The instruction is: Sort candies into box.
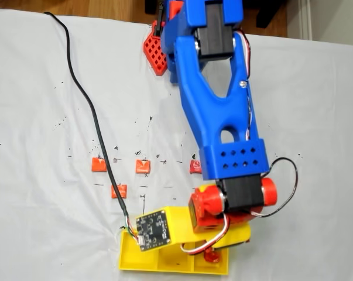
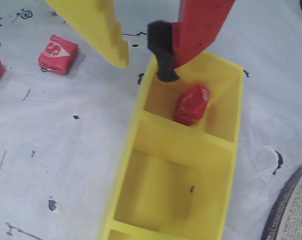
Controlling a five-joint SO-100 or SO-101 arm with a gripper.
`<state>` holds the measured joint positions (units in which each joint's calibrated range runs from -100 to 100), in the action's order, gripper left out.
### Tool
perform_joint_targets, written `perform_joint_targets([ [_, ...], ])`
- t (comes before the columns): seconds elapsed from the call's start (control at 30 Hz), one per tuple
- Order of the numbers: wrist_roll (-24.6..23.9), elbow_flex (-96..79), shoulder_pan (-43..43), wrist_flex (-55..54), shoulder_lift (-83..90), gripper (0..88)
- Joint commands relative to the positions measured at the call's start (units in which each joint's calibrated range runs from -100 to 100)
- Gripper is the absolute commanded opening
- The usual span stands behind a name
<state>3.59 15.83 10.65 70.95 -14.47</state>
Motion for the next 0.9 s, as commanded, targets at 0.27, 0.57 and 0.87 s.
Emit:
perform_joint_targets([
  [0.27,3.17,-6.31,3.12,8.5,12.52,0.2],
  [0.57,2.3,-9.59,4.38,9.07,11.33,0.7],
  [0.87,2.44,-17.51,5.47,4.73,12.6,24.1],
])
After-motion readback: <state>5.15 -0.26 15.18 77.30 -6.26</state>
